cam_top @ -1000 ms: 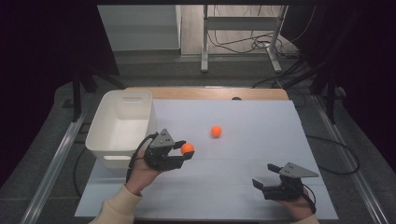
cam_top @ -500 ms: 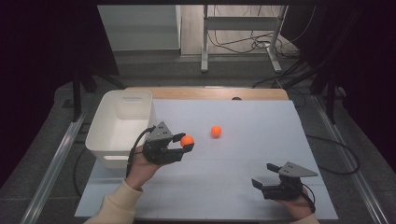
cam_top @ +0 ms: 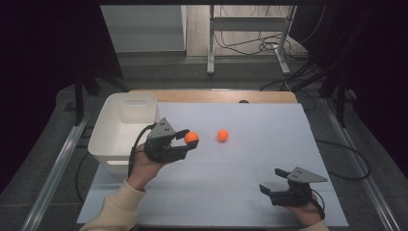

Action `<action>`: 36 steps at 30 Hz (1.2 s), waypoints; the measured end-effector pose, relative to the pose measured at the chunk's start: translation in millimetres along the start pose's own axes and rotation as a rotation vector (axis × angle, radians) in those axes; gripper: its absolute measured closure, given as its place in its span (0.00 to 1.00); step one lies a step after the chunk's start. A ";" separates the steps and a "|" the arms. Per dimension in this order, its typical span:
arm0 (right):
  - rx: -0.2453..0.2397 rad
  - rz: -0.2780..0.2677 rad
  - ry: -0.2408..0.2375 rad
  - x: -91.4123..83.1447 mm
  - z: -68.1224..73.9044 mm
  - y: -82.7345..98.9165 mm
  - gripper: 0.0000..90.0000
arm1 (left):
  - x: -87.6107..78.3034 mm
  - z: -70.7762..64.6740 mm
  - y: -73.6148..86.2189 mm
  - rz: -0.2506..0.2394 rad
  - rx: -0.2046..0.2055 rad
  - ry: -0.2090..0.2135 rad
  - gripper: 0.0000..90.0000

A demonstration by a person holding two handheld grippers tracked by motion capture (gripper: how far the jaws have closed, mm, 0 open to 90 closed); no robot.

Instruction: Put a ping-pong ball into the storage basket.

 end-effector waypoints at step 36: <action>0.004 0.002 0.005 0.2 -0.8 0.5 0.14 | -15.4 29.5 -30.1 -0.054 -0.014 -0.064 0.56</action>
Point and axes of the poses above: each handheld gripper's, and its own axes: x roughly forward along the jaws, y roughly out of its underside, z roughly to its left, the point moved 10 cm from there along x, roughly forward along the jaws, and after that the axes turned 6 degrees about -y, right-handed, at the moved point
